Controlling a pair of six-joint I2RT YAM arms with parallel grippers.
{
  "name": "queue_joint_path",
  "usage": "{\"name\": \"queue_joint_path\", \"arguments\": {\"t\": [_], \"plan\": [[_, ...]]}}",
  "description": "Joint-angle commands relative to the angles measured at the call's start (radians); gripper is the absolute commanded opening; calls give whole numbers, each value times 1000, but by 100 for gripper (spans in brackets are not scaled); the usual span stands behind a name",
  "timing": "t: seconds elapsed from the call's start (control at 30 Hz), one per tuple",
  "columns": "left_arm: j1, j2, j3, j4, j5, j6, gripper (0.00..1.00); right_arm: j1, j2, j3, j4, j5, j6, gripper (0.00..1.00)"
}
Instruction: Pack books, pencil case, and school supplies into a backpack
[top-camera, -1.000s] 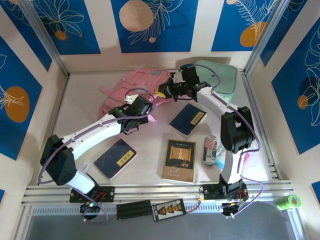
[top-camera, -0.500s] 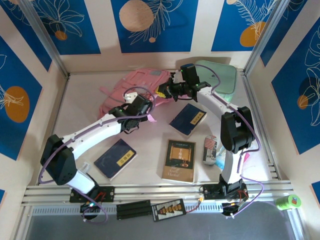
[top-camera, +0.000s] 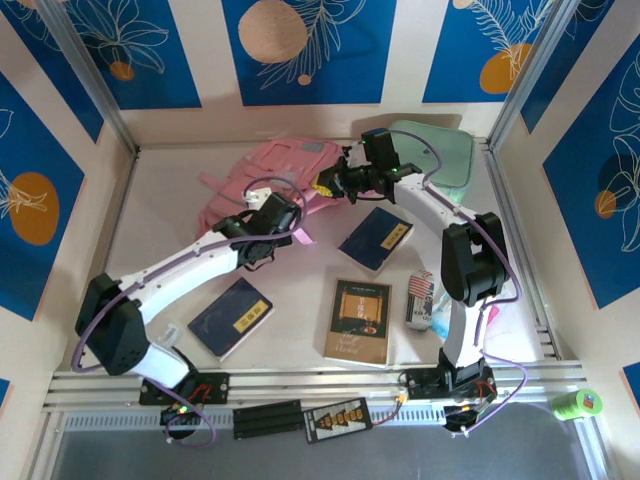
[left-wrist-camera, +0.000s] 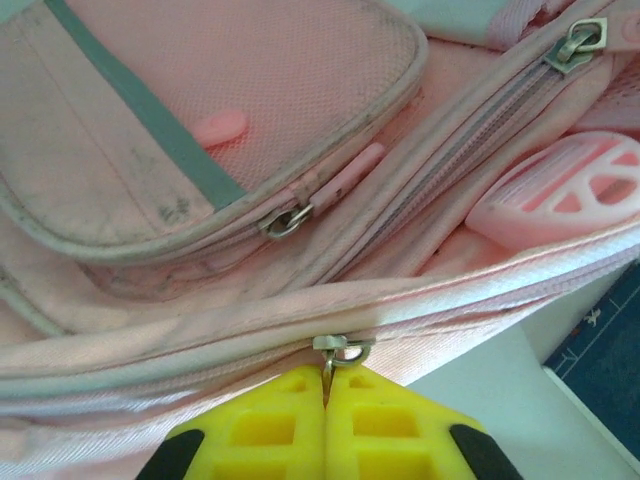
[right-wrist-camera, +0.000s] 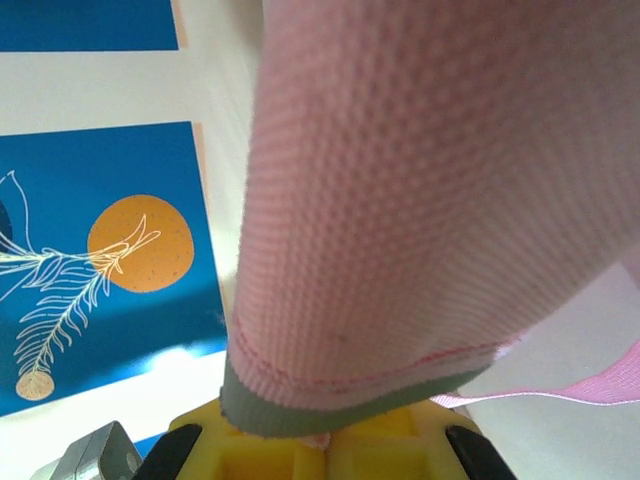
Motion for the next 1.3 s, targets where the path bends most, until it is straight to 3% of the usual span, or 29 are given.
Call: {"name": "queue_joint_path", "arguments": {"t": [0.0, 0.2, 0.43, 0.63, 0.83, 0.93, 1.13, 1.27], "plan": [[34, -52, -54, -55, 31, 6, 0, -25, 8, 49, 14, -9, -28, 0], [68, -103, -171, -99, 38, -24, 0, -35, 21, 68, -3, 8, -38, 0], [125, -95, -243, 28, 198, -8, 3, -28, 28, 89, -8, -21, -35, 0], [136, -51, -215, 55, 204, 23, 14, -27, 23, 73, 3, -37, -26, 0], [141, -42, -215, 81, 192, 42, 17, -27, 22, 60, 10, -39, -19, 0], [143, -36, -221, 90, 203, 41, 16, -27, 21, 59, 12, -38, -19, 0], [144, -38, -237, 78, 193, 30, 0, -25, 29, 59, 2, -10, -47, 0], [169, -72, -270, 47, 173, 45, 0, -29, 57, 81, -54, 63, -118, 0]]}}
